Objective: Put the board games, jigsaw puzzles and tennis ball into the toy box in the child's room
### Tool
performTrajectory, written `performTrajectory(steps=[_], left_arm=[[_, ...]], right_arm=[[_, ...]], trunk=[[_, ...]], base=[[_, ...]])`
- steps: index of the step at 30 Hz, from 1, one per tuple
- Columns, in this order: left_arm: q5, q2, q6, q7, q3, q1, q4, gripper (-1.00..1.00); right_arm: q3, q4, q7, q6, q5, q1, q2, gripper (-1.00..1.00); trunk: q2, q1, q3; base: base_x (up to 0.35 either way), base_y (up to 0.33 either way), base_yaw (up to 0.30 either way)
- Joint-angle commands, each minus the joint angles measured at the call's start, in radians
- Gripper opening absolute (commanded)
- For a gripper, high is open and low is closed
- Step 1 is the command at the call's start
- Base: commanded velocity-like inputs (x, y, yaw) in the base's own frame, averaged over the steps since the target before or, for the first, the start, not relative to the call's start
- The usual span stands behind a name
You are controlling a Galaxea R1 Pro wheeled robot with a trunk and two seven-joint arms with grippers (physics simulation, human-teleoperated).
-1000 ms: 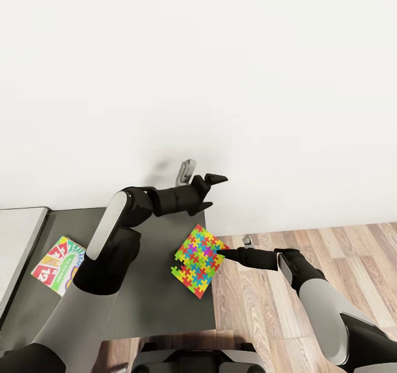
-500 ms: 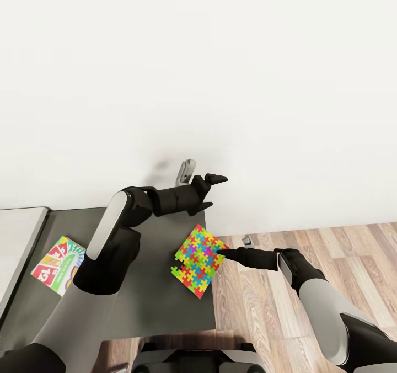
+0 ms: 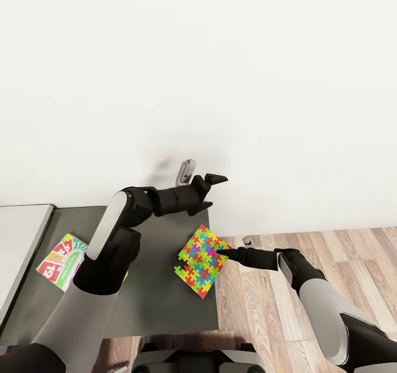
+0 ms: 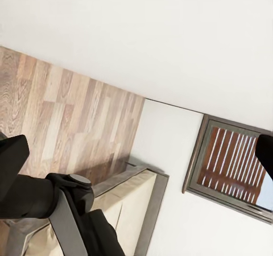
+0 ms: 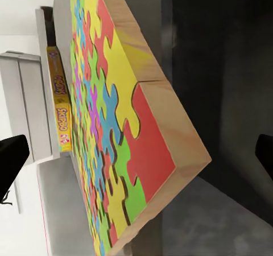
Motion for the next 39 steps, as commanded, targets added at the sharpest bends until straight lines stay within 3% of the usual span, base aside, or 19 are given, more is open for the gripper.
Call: performTrajectory(steps=[1,39], left_arm=[[0.008,-0.001,0.001,0.009,0.001,-0.001,-0.001,1.00],[0.008,-0.001,0.001,0.009,0.001,-0.001,-0.001,1.00]], right_arm=[[-0.008,-0.001,0.006,0.009,0.009,-0.001,0.001,1.00],[-0.009,-0.001,0.006,0.009,0.009,-0.001,0.000,1.00]], trunk=[[-0.002,0.001,-0.001],[-0.002,0.001,-0.001]], base=[[0.000,0.000,0.028],[0.000,0.000,0.008]])
